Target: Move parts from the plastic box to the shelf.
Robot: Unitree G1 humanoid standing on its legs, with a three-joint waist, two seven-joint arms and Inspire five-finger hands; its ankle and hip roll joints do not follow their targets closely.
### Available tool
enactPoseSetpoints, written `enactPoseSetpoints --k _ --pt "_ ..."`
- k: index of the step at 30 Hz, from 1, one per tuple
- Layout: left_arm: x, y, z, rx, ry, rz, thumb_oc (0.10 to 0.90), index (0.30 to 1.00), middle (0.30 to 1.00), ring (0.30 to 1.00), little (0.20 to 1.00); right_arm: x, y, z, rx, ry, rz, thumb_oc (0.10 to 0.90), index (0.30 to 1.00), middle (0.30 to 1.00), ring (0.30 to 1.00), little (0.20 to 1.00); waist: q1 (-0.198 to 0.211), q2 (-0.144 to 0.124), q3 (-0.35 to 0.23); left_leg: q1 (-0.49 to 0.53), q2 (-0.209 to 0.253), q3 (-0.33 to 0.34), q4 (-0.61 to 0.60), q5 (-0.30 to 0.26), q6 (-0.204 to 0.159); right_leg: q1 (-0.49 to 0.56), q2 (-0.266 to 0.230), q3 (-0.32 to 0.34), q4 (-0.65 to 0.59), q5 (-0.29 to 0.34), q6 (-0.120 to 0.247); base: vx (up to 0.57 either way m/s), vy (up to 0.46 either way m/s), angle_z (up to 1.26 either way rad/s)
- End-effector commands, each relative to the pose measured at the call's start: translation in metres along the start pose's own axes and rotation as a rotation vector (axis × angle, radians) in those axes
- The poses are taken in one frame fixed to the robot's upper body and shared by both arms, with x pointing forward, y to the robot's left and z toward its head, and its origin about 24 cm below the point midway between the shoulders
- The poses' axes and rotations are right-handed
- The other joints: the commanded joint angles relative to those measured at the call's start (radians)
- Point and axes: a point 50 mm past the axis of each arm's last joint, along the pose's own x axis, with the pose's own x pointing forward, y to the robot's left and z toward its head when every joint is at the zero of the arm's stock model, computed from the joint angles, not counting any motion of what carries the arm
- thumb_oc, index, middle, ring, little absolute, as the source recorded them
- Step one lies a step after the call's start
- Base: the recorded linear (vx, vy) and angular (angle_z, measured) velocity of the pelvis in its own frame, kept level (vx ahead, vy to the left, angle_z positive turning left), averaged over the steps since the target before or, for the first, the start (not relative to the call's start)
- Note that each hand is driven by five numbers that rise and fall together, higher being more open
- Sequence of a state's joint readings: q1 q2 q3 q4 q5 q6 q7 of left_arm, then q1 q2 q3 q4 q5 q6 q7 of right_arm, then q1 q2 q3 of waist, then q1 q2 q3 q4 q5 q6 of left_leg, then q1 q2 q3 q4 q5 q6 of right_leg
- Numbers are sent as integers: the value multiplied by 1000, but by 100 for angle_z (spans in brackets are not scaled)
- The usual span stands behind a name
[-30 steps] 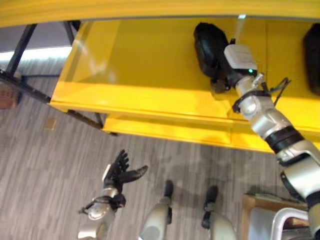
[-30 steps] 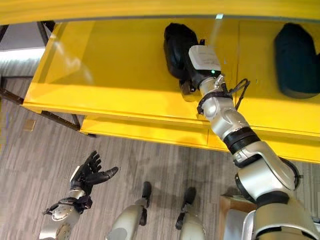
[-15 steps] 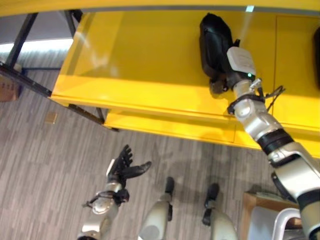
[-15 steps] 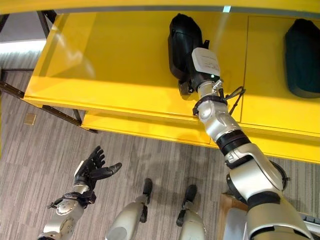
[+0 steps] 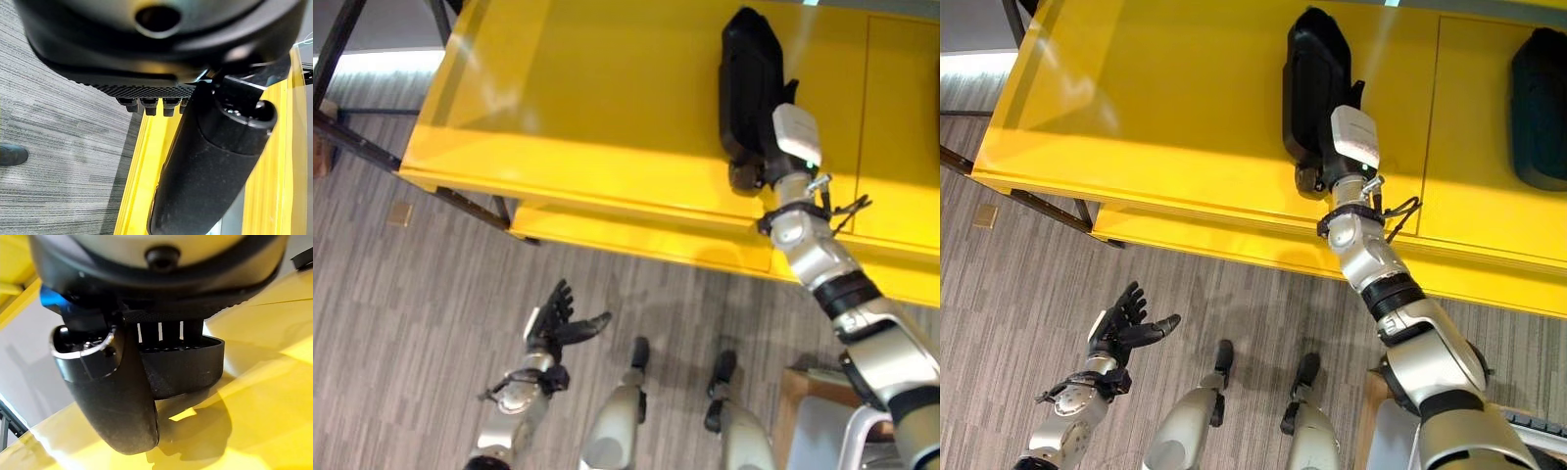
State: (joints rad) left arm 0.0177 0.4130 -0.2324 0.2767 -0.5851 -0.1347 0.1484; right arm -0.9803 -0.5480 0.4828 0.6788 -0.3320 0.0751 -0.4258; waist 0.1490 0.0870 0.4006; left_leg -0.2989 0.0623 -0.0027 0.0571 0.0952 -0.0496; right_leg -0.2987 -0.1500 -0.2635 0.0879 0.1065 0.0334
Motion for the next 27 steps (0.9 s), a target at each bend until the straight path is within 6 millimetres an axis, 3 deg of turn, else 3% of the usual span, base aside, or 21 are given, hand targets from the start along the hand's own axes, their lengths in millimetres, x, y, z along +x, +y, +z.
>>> enactPoseSetpoints --k 1,19,27 --pt "-3 -3 23 5 -147 -26 900 1000 1000 1000 1000 14 -46 22 63 -109 -234 400 300 300 300 300 1 -11 -58 37 30 -83 -5 -52 1 -100 -120 51 233 -86 90 0 0 0" --pt "-5 -1 22 -7 -148 -3 900 1000 1000 1000 1000 15 -78 7 64 -61 -401 400 300 300 300 300 -24 -19 -57 46 35 -69 -18 -57 -1 -109 -110 72 218 -75 92 -1 1 -1" --pt "-5 1 22 -8 -152 0 900 1000 1000 1000 1000 19 -83 11 -5 -96 -378 400 300 300 300 300 -23 -22 -58 47 35 -67 -15 -59 -2 -111 -112 72 218 -74 94 -1 1 -1"
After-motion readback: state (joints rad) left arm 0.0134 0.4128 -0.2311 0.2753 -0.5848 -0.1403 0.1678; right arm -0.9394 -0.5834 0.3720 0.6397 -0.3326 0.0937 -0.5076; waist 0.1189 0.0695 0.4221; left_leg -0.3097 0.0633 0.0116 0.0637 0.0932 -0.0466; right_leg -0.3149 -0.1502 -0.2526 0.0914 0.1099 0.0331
